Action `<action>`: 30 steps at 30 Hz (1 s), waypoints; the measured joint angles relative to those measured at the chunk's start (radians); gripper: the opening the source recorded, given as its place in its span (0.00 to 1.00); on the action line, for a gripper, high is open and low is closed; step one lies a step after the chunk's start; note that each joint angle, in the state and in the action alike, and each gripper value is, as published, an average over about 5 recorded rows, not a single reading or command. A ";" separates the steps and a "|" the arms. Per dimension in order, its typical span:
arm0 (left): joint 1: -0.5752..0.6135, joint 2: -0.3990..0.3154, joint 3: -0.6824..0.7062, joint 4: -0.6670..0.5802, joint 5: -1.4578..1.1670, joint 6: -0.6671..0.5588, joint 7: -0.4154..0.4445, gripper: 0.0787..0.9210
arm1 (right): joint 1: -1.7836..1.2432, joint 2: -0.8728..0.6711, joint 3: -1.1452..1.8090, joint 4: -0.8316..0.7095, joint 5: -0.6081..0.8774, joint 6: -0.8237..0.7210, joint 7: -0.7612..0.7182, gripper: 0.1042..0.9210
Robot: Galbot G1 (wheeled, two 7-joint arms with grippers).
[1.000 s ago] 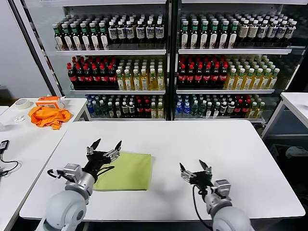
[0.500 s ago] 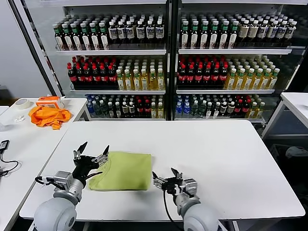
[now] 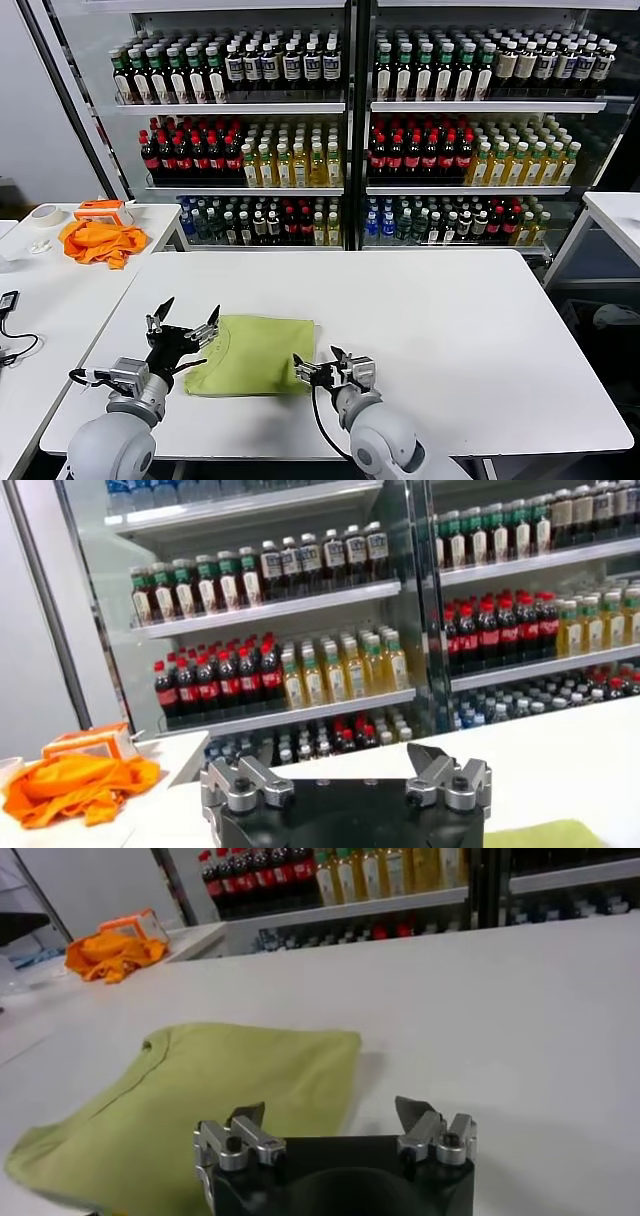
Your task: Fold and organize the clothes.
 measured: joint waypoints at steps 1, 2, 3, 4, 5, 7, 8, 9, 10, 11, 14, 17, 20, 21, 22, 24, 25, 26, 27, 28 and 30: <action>0.000 -0.002 0.002 0.002 0.003 0.000 0.000 0.88 | 0.006 0.003 -0.004 -0.007 0.005 -0.002 0.003 0.88; 0.000 -0.003 0.003 0.005 0.006 0.000 0.001 0.88 | 0.011 0.006 -0.009 -0.014 0.011 -0.004 0.007 0.88; 0.000 -0.004 0.004 0.008 0.008 0.000 0.001 0.88 | 0.015 0.008 -0.013 -0.019 0.017 -0.005 0.010 0.88; -0.001 -0.005 0.005 0.010 0.010 0.000 0.001 0.88 | 0.019 0.010 -0.016 -0.023 0.022 -0.007 0.012 0.87; -0.001 -0.005 0.005 0.013 0.012 0.000 0.001 0.88 | 0.021 0.012 -0.020 -0.027 0.028 -0.009 0.015 0.87; -0.002 -0.004 0.004 0.016 0.014 -0.001 0.001 0.88 | 0.026 0.013 -0.025 -0.032 0.040 -0.013 0.021 0.82; -0.002 -0.003 0.003 0.017 0.015 -0.001 0.002 0.88 | 0.028 0.013 -0.028 -0.034 0.046 -0.015 0.024 0.80; -0.002 -0.002 0.002 0.018 0.015 -0.001 0.002 0.88 | 0.031 0.014 -0.030 -0.037 0.052 -0.017 0.027 0.77; -0.002 -0.001 0.002 0.020 0.016 -0.002 0.002 0.88 | 0.033 0.015 -0.031 -0.040 0.058 -0.017 0.029 0.72; -0.002 0.000 0.001 0.021 0.016 -0.002 0.002 0.88 | 0.035 0.016 -0.033 -0.043 0.064 -0.018 0.031 0.69; -0.002 -0.002 0.002 0.026 0.018 -0.003 0.002 0.88 | 0.039 0.022 -0.036 -0.051 0.084 -0.019 0.037 0.59; -0.002 -0.004 0.004 0.030 0.019 -0.003 0.002 0.88 | 0.041 0.025 -0.038 -0.056 0.103 -0.019 0.044 0.48; -0.003 -0.005 0.006 0.034 0.019 -0.003 0.002 0.88 | 0.043 0.030 -0.039 -0.064 0.121 -0.020 0.051 0.37; -0.003 -0.005 0.007 0.034 0.020 -0.003 0.002 0.88 | 0.043 0.032 -0.038 -0.066 0.127 -0.020 0.053 0.34; -0.003 -0.005 0.007 0.035 0.020 -0.003 0.002 0.88 | 0.044 0.033 -0.038 -0.068 0.132 -0.020 0.054 0.30; -0.003 -0.004 0.008 0.036 0.020 -0.003 0.002 0.88 | 0.045 0.035 -0.039 -0.071 0.141 -0.019 0.055 0.24; -0.003 -0.004 0.008 0.036 0.020 -0.003 0.002 0.88 | 0.046 0.036 -0.039 -0.072 0.144 -0.018 0.055 0.19; -0.002 -0.004 0.008 0.036 0.020 -0.003 0.002 0.88 | 0.046 0.036 -0.039 -0.072 0.147 -0.017 0.054 0.16; -0.002 -0.003 0.008 0.036 0.020 -0.003 0.002 0.88 | 0.047 0.036 -0.039 -0.072 0.149 -0.015 0.052 0.13; -0.002 -0.003 0.008 0.036 0.020 -0.003 0.002 0.88 | 0.049 0.036 -0.038 -0.072 0.150 -0.013 0.051 0.09; -0.002 -0.003 0.008 0.036 0.020 -0.003 0.002 0.88 | 0.052 0.036 -0.037 -0.070 0.150 -0.009 0.047 0.04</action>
